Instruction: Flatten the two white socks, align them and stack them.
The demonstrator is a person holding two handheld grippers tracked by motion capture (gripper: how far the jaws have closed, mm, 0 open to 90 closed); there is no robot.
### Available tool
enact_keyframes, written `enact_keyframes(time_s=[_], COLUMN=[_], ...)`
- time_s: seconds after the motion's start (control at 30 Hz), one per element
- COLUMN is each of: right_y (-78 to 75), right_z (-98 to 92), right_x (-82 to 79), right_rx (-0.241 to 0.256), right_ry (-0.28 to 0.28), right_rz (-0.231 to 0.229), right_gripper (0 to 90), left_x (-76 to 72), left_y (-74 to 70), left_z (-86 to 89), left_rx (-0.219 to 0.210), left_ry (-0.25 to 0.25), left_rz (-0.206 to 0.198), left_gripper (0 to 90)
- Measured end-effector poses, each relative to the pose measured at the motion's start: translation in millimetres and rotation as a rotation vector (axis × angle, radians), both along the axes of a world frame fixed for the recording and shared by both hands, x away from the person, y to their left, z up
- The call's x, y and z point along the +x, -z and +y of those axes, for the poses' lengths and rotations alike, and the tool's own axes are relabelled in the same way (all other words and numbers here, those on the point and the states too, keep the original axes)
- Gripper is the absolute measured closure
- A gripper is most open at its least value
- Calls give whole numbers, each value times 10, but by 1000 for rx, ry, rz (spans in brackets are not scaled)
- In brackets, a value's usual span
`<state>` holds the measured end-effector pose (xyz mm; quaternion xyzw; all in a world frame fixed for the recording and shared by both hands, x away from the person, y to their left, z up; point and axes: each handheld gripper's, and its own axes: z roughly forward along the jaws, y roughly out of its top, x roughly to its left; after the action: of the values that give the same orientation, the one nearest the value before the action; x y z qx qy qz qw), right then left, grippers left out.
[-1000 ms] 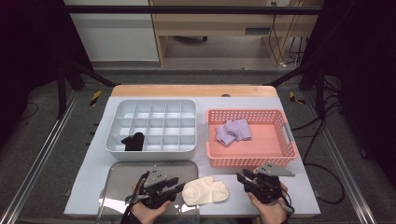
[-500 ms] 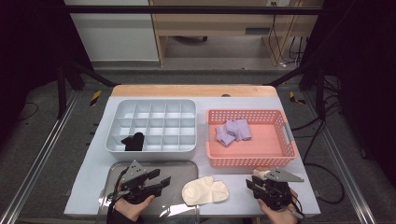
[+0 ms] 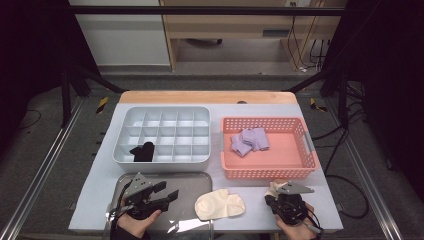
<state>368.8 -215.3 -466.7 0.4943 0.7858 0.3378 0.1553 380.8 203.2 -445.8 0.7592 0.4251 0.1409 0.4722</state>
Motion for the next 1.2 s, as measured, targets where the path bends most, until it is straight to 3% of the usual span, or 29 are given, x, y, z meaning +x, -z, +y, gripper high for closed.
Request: enact_keyframes(time_s=[0.1,0.27,0.4,0.5,0.63,0.67,0.77,0.83,1.0,1.2], right_y=[-98,-283,-201,-106,-95,-150,-202,-267,-288,-236], right_z=[-3,168,356,459,472,421,351,202,-48,-231], right_x=[-22,-47,40,85,89,75,66,77,109,143], right_rx=[43,154,162,142,141,156,170,169,161,107], right_ry=[-6,-70,-108,-133,-137,-125,-103,-47,29,85], right_rz=[-32,-93,-56,-20,-31,-75,-101,-132,-149,-157], right_gripper=[874,871,866,838,789,743,722,718,721,726], left_x=[9,5,-4,-8,-20,-23,-25,-25,-23,-16], left_y=[0,-13,-31,-44,-67,-94,-145,-214,-345,-473], left_z=[7,7,-1,-8,-19,-29,-54,-95,-250,-489], left_rx=[0,-11,-16,-19,-27,-35,-37,-42,-30,-13], left_ry=[0,2,15,21,28,34,50,60,90,122], left_rz=[0,3,0,-3,-7,-9,-19,-33,-49,-65], left_gripper=[402,413,429,441,457,461,467,485,491,497])
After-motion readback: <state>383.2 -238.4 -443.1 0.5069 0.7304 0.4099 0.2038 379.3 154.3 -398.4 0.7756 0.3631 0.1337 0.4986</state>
